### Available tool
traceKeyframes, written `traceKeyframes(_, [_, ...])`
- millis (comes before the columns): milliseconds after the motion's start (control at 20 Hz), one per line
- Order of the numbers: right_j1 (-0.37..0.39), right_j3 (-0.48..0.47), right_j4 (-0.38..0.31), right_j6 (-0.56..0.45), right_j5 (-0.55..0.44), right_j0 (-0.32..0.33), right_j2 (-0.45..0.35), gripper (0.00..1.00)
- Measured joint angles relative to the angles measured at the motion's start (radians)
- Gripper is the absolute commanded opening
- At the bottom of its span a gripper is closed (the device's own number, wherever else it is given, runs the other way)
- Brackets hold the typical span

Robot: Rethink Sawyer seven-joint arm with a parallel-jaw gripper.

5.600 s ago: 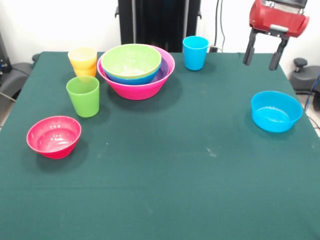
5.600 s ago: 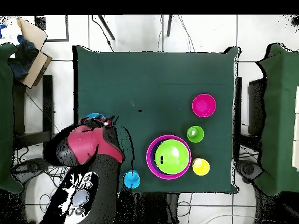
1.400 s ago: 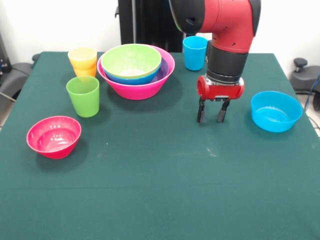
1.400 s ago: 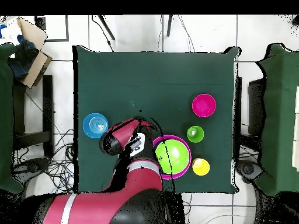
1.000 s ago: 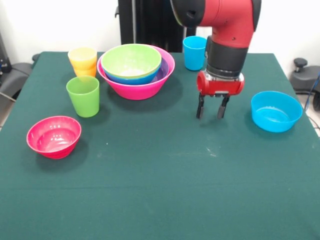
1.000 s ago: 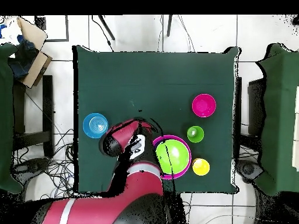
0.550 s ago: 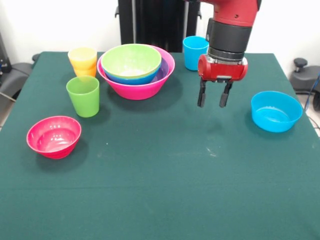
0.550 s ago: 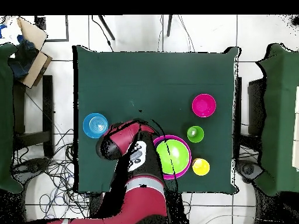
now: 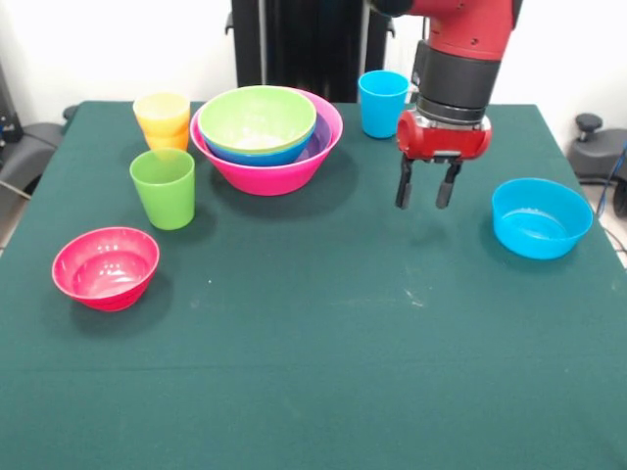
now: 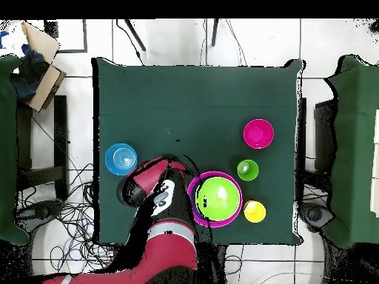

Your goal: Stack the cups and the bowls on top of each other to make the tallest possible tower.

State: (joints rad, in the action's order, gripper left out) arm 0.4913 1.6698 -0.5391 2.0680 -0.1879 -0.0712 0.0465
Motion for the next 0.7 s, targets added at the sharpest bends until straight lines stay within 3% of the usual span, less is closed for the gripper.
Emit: traceKeyframes(700, [0.032,0.001,0.029,0.0,0.0,-0.117,0.035,1.0])
